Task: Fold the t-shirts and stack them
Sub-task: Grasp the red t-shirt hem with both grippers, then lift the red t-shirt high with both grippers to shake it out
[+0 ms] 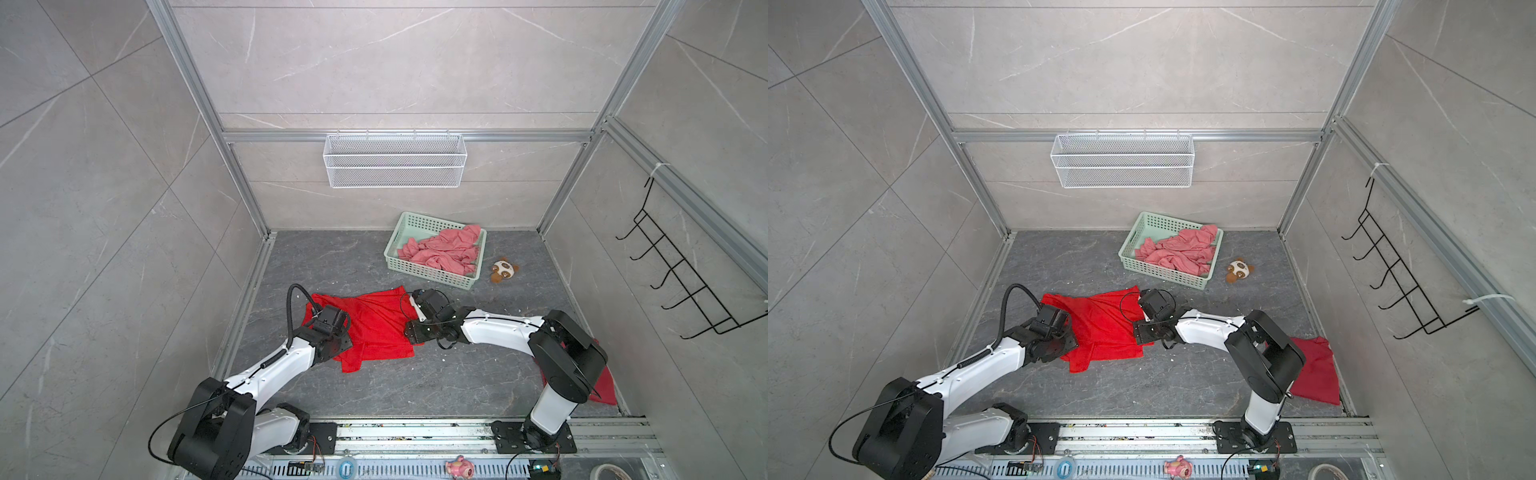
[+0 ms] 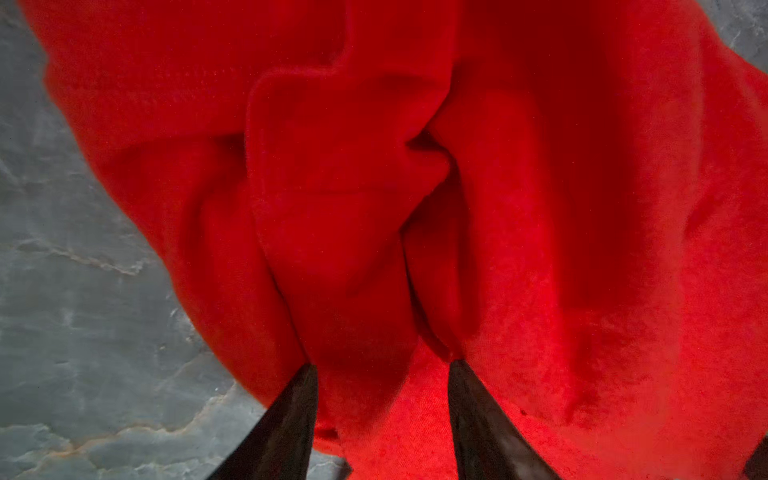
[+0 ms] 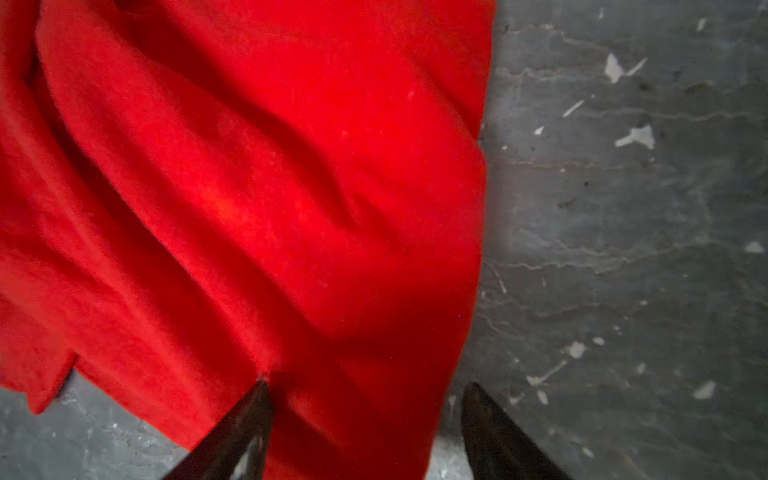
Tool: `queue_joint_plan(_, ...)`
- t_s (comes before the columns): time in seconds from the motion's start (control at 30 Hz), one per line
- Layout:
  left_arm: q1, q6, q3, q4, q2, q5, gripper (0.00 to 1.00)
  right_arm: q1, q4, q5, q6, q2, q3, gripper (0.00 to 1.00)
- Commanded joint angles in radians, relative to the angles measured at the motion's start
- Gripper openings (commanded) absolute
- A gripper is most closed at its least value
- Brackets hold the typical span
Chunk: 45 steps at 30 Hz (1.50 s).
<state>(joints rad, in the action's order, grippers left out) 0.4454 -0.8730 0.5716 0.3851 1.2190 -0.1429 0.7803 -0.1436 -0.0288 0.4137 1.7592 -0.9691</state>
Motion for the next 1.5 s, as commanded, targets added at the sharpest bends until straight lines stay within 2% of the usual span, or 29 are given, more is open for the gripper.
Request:
queue_joint_plan(0.0,0.002,-0.036,-0.004,-0.058,0.019,0.014,0.49,0.049,0.039,0.094,-0.049,0.031,-0.010,0.73)
queue_joint_plan(0.1,0.002,-0.052,-0.009,-0.078,0.044,0.009,0.44,0.082,0.040,0.130,-0.071,0.035,-0.017,0.73)
queue_joint_plan(0.33,0.002,-0.071,-0.033,-0.126,0.052,0.002,0.22,0.100,0.034,0.160,-0.080,0.010,-0.009,0.73)
queue_joint_plan(0.43,0.002,-0.059,-0.027,-0.122,0.051,-0.005,0.09,0.101,0.027,0.167,-0.073,0.014,-0.015,0.68)
queue_joint_plan(0.5,0.002,-0.051,-0.012,-0.090,0.031,-0.012,0.00,0.101,0.024,0.178,-0.059,0.018,-0.019,0.62)
queue_joint_plan(0.57,0.002,-0.040,0.000,-0.053,-0.009,-0.028,0.00,0.100,0.028,0.185,-0.052,0.020,-0.020,0.57)
queue_joint_plan(0.7,0.001,-0.005,0.027,0.003,-0.128,-0.055,0.00,0.101,0.032,0.193,-0.035,0.043,-0.039,0.30)
queue_joint_plan(0.9,0.003,0.056,0.109,0.100,-0.264,-0.114,0.00,0.100,-0.004,0.277,-0.027,0.026,-0.070,0.06)
queue_joint_plan(1.07,0.003,0.158,0.211,0.147,-0.340,-0.138,0.00,0.094,-0.122,0.405,-0.075,-0.112,-0.128,0.02)
queue_joint_plan(1.27,0.001,0.342,0.381,0.141,-0.417,-0.231,0.00,0.082,-0.240,0.520,-0.222,-0.306,-0.234,0.02)
queue_joint_plan(1.47,0.002,0.493,0.491,0.009,-0.420,-0.274,0.00,0.071,-0.388,0.518,-0.314,-0.371,-0.404,0.02)
